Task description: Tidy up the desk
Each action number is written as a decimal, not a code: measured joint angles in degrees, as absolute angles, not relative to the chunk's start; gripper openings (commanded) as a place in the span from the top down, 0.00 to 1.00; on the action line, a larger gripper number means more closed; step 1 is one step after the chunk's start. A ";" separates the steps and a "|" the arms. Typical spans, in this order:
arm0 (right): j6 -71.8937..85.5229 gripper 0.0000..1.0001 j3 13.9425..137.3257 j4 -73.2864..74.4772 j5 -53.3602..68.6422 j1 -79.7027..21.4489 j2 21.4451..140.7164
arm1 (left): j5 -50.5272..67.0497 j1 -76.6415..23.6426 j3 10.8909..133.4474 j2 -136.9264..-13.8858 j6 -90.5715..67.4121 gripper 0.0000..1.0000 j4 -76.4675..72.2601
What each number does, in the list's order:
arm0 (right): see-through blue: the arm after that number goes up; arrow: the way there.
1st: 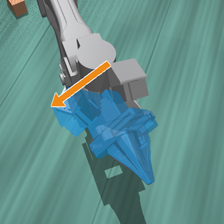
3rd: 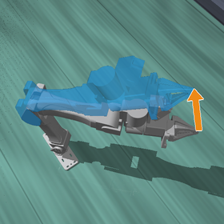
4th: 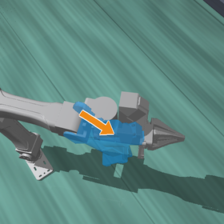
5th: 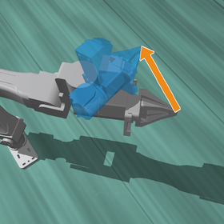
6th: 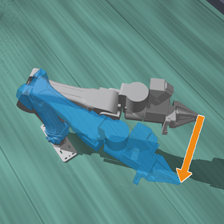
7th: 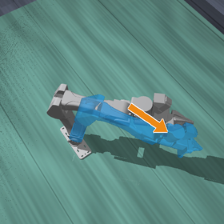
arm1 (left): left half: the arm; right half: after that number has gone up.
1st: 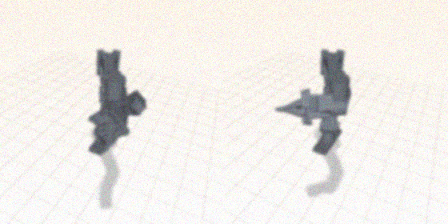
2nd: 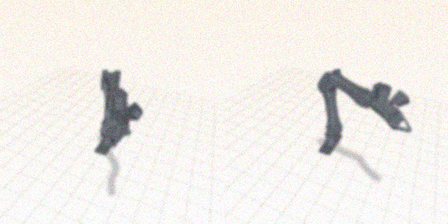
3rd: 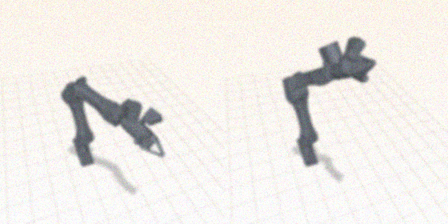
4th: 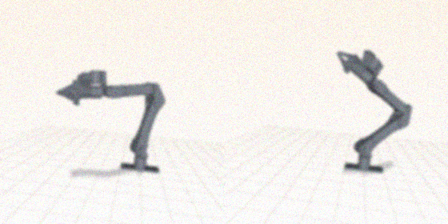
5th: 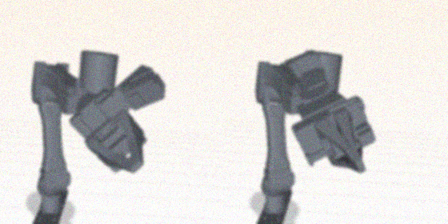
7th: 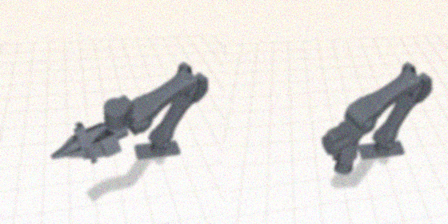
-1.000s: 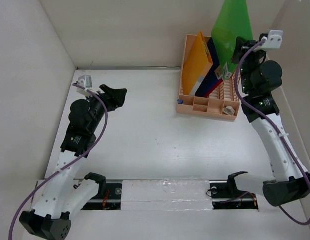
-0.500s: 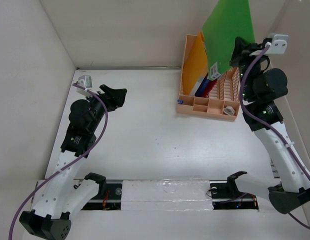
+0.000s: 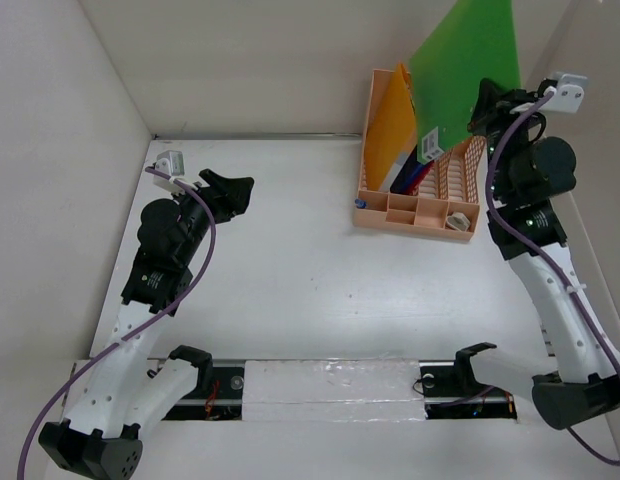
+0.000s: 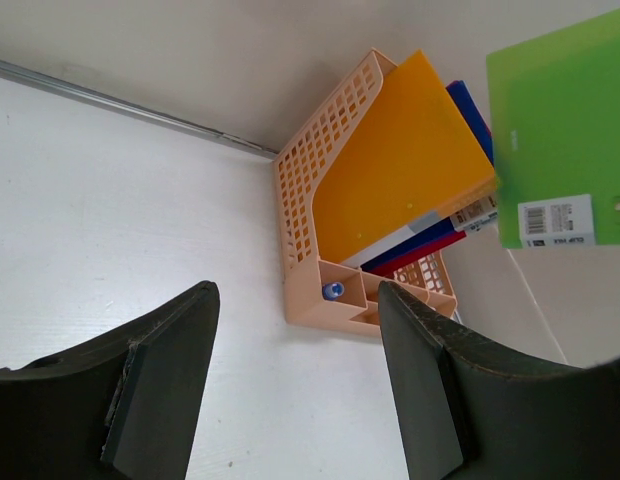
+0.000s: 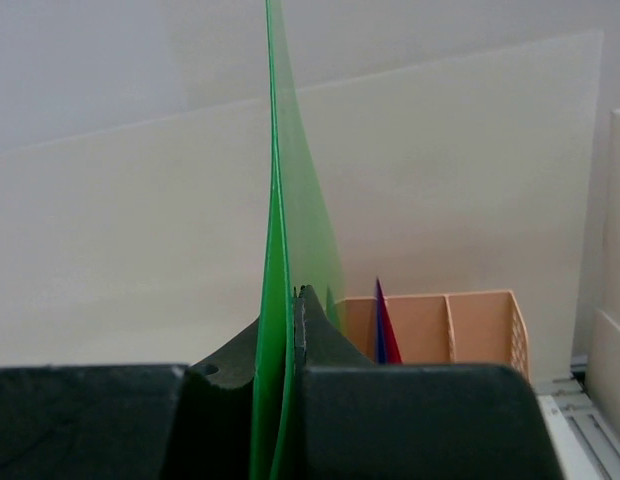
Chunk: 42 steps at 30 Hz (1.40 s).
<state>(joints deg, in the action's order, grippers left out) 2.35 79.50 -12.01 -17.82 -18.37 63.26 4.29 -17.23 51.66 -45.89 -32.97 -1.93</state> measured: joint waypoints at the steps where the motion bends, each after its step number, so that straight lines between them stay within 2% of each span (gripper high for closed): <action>1: 3.36 1.00 79.00 -12.08 -17.21 -17.10 63.70 | 4.27 -17.23 51.66 -45.89 -32.97 0.40 -1.93; 15: 19.55 1.00 70.65 -13.43 -4.16 1.21 65.08 | 4.43 -17.23 51.64 -46.06 -32.97 0.40 -1.93; 33: 22.72 1.00 67.59 -12.12 -4.91 4.16 56.16 | 4.56 -17.23 51.64 -47.05 -32.99 0.40 -1.98; 42: 22.50 1.00 68.31 -11.94 -6.09 4.16 58.81 | 4.75 -17.23 51.62 -46.89 -32.99 0.40 -1.98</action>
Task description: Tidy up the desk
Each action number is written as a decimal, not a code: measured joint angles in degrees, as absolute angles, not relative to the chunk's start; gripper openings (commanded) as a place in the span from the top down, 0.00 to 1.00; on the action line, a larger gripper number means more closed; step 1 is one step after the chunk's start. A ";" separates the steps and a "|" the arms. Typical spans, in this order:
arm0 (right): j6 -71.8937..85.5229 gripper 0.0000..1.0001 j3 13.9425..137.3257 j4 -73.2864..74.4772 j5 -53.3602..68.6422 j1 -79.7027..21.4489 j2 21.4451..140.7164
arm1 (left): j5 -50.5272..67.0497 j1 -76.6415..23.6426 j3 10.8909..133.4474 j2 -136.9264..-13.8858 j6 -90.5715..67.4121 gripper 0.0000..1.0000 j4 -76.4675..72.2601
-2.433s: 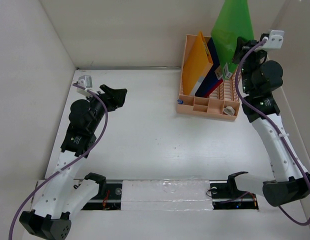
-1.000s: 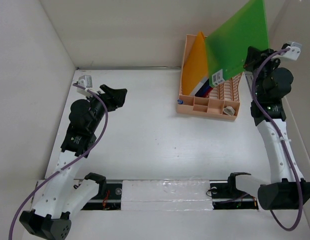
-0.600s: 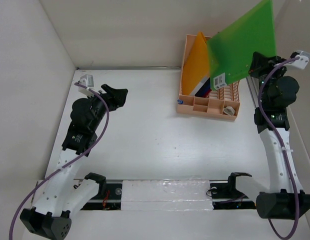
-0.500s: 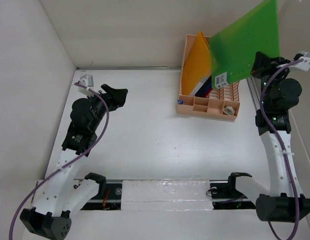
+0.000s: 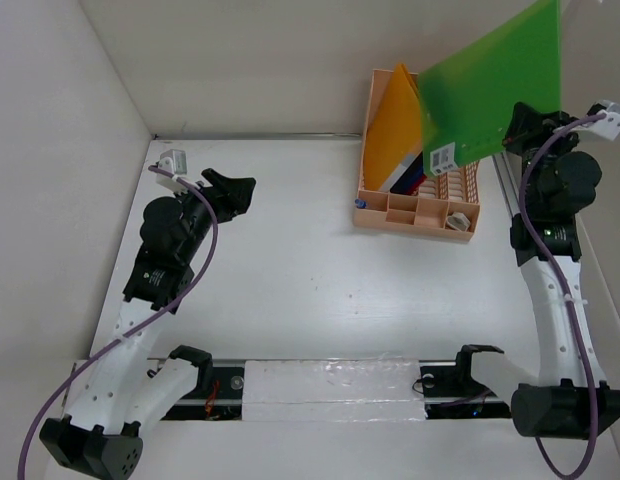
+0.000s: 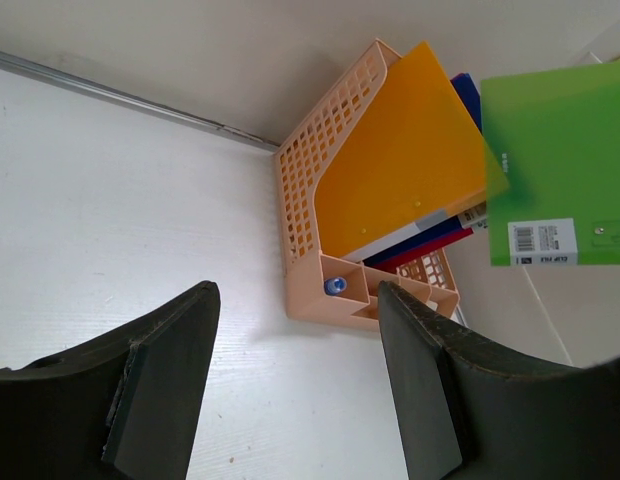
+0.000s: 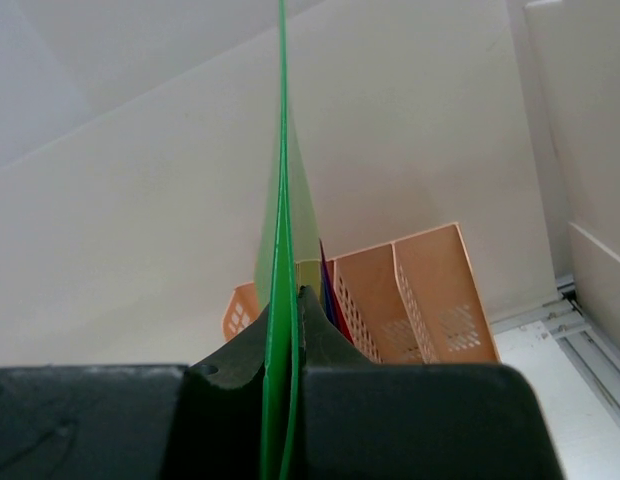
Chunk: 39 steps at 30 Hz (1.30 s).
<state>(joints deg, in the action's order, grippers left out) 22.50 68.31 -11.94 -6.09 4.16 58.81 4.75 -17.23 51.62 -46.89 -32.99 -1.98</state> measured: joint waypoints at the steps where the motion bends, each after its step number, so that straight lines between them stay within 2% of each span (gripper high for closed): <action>1: 22.52 1.00 68.31 -11.73 -6.33 4.16 59.35 | 4.75 -17.23 51.62 -46.83 -32.99 0.40 -1.98; 39: 24.88 1.00 64.97 -5.96 -11.51 8.67 52.10 | 7.49 -17.23 51.57 -48.01 -33.28 0.41 -2.85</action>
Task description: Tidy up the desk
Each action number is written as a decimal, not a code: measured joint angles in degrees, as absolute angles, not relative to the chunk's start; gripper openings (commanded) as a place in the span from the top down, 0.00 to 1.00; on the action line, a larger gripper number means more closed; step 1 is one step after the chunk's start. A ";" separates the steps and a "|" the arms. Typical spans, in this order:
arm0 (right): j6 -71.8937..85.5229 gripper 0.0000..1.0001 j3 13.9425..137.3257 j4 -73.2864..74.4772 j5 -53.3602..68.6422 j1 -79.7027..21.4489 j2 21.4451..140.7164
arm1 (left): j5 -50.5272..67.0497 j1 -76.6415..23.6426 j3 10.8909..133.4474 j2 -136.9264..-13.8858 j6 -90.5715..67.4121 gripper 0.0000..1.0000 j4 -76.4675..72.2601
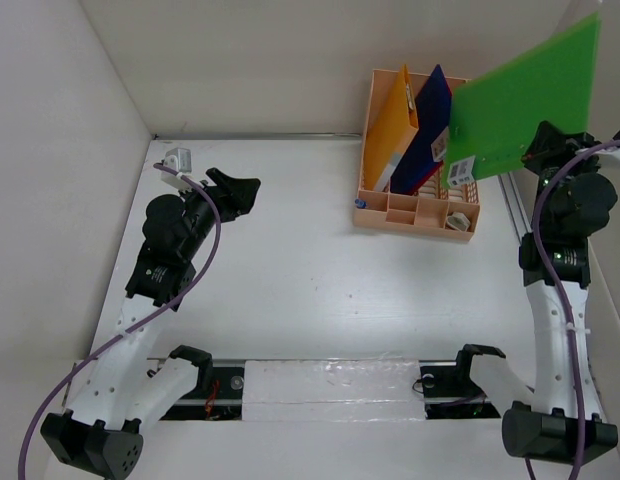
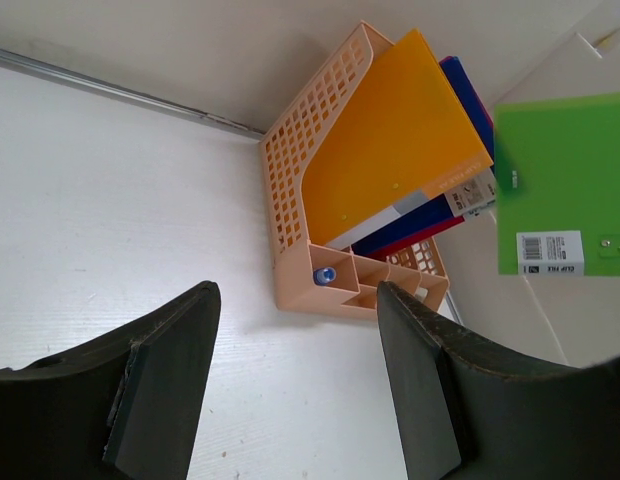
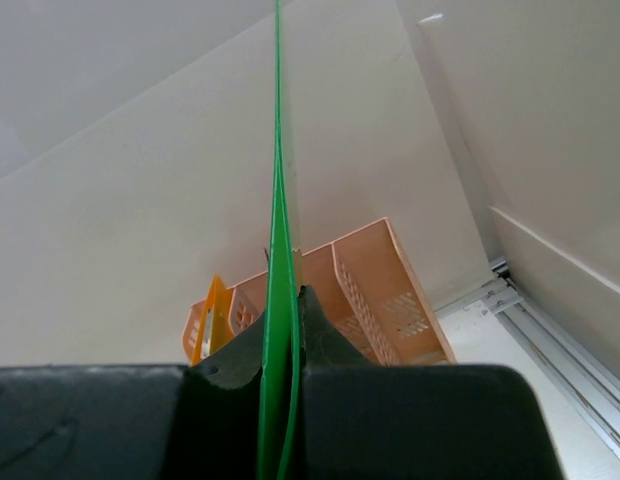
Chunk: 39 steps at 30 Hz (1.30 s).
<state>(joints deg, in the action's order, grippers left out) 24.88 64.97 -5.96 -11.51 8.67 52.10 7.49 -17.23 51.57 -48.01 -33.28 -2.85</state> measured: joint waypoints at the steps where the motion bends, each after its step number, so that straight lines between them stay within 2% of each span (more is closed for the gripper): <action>1: 24.86 1.00 64.82 -6.31 -10.57 8.73 52.21 | 7.51 -17.23 51.57 -48.01 -33.30 0.41 -2.85; 9: 23.09 1.00 63.77 -7.97 0.71 8.82 57.52 | 7.49 -17.23 51.55 -47.99 -33.30 0.41 -3.20; 16: 22.28 1.00 63.92 -7.42 2.50 7.73 61.14 | 7.51 -17.23 51.55 -47.99 -33.30 0.41 -3.22; 28: 18.76 1.00 64.14 -16.43 -10.00 -4.34 72.93 | 7.49 -17.23 51.44 -47.70 -33.39 0.41 -3.25; 39: 14.22 1.00 64.14 -27.27 -21.15 -9.10 77.95 | 7.49 -17.23 51.42 -47.57 -33.39 0.41 -3.22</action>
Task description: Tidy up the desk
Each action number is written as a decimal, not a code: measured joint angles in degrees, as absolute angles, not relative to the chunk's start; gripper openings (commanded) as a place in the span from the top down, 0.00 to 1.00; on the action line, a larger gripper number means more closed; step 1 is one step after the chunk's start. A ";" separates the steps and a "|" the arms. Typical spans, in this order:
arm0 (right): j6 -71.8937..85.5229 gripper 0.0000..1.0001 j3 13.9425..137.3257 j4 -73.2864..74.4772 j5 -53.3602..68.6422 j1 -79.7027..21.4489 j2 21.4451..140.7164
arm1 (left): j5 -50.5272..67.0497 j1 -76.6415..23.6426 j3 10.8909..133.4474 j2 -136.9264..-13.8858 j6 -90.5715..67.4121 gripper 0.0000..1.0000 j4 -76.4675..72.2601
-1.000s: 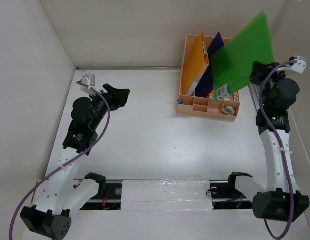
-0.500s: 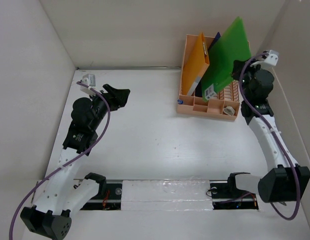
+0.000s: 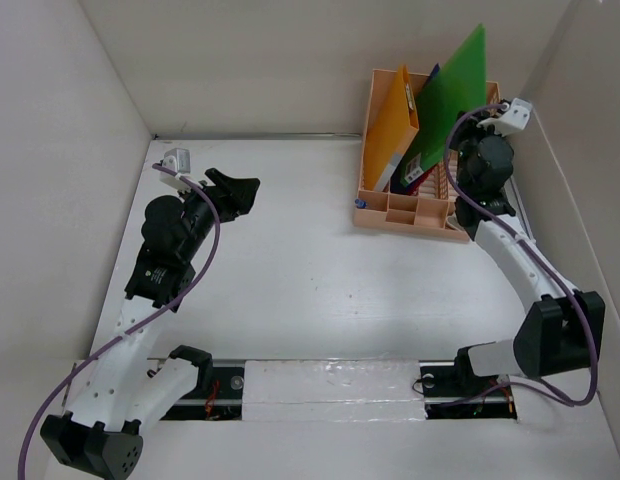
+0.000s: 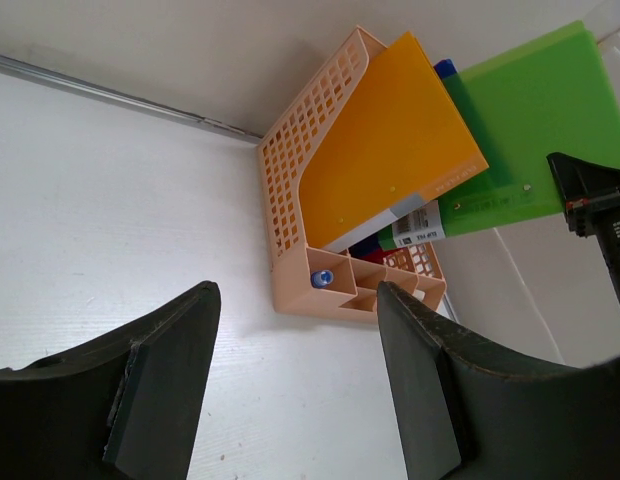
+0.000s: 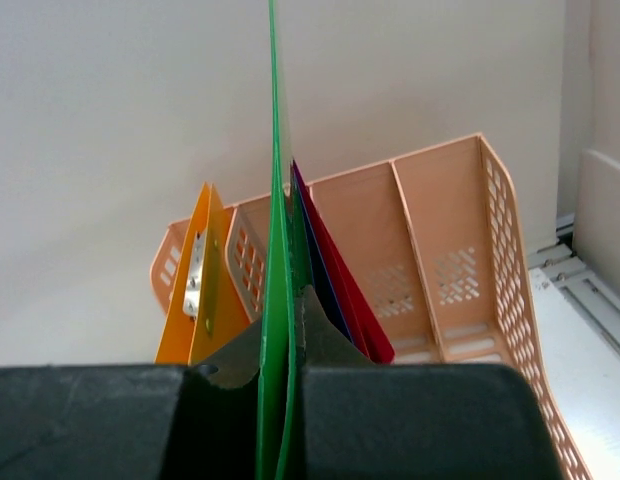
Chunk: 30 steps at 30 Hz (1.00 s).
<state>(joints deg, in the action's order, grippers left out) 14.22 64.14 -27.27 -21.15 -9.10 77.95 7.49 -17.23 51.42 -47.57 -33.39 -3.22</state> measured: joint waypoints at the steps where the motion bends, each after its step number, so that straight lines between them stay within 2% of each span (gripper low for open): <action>1: 13.80 1.00 64.14 -28.38 -21.74 -9.21 78.39 | 7.49 -17.23 51.42 -47.57 -33.39 0.41 -3.25; 13: 11.29 1.00 63.83 -34.26 -22.92 -10.92 83.05 | 7.55 -17.23 51.40 -49.04 -33.36 0.41 -3.22; 30: 12.25 1.00 63.00 -32.99 -21.19 -11.38 87.68 | 7.57 -17.23 51.40 -49.39 -33.32 0.41 -3.22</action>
